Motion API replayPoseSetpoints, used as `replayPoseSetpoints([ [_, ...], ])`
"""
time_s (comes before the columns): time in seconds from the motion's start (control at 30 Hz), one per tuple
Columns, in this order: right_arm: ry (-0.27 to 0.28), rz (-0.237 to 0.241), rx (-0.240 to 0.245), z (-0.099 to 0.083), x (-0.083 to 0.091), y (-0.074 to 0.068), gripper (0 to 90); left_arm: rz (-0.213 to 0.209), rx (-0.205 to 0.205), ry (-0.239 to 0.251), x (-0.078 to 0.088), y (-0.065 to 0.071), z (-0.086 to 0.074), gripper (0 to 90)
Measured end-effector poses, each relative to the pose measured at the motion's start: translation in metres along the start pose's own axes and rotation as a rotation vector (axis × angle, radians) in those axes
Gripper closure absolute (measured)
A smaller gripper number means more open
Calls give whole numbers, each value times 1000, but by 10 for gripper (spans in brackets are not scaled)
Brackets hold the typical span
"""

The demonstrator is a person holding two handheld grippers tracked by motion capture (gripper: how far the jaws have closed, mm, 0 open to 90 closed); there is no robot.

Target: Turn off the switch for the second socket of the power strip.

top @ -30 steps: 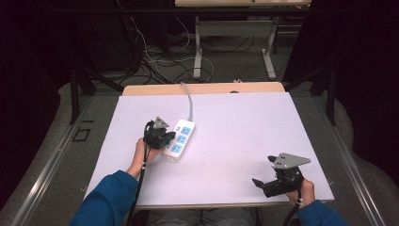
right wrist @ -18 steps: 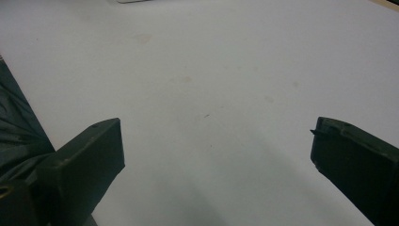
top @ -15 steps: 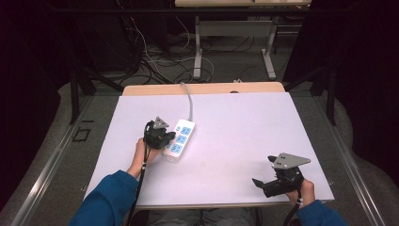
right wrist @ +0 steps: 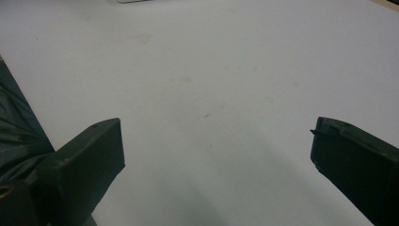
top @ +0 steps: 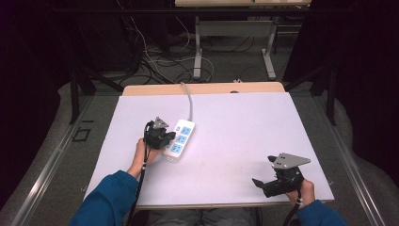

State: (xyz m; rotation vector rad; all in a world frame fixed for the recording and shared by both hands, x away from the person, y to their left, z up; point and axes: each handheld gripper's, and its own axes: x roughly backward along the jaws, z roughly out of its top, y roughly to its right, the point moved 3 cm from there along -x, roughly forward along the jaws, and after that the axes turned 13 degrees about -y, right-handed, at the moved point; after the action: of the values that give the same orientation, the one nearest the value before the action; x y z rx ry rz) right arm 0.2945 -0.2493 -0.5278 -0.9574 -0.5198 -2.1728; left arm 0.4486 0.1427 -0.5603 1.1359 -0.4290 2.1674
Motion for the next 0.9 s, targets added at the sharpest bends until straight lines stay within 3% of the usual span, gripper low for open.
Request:
replayPoseSetpoints([
  [0.33, -1, 1, 1, 0, 0, 0, 24, -8, 6, 8, -1, 0, 0, 900],
  [0.67, 2, -2, -7, 0, 0, 0, 24, 43, -8, 6, -6, 2, 5, 900],
  [0.9, 6, 1, 0, 0, 0, 0, 24, 28, 10, 15, -6, 0, 5, 900],
])
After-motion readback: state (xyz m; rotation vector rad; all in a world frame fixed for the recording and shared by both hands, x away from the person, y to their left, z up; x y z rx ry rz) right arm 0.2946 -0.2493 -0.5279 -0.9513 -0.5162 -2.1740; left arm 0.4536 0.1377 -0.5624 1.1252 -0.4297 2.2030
